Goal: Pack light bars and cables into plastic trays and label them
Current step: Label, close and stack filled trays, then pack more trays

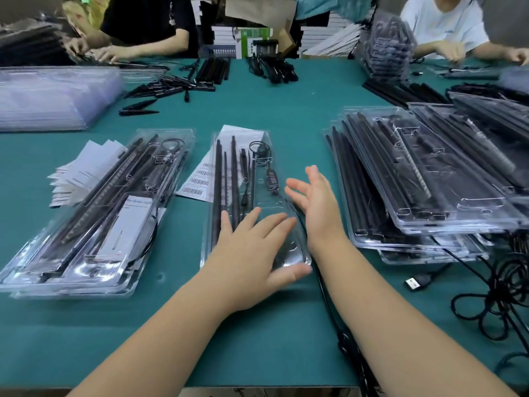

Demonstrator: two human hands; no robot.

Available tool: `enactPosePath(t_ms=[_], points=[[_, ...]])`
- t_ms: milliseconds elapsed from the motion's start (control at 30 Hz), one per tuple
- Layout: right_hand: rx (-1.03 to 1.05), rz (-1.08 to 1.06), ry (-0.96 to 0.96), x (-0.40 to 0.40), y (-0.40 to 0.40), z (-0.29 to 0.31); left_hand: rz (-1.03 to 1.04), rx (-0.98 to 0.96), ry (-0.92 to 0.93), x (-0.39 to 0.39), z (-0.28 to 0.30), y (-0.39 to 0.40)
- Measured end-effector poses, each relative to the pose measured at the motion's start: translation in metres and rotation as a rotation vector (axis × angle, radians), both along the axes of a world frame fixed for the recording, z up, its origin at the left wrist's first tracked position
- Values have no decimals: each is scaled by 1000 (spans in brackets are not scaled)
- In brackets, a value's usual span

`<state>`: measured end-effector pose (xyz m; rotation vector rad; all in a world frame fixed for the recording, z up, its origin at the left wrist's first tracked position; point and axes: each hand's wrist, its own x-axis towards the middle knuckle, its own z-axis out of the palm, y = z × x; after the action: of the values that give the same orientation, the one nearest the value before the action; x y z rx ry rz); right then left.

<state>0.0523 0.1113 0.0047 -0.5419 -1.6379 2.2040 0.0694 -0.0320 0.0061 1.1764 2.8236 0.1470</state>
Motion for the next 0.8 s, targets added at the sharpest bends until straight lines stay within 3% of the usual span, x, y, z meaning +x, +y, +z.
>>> enactPosePath(t_ms=[167, 300, 433, 533, 600, 800], points=[[-167, -45, 56, 2, 4, -1, 31, -25, 62, -1, -4, 7], [-249, -83, 114, 1, 6, -2, -4, -157, 192, 6, 6, 16], [-226, -109, 85, -2, 5, -2, -42, -54, 265, 11, 6, 19], [-134, -135, 78, -5, 3, -2, -56, 28, 248, 13, 7, 15], [2, -148, 38, -6, 2, -4, -47, 44, 143, 15, 10, 14], [150, -146, -28, -7, 1, -7, -22, -2, 103, 6, 0, 10]])
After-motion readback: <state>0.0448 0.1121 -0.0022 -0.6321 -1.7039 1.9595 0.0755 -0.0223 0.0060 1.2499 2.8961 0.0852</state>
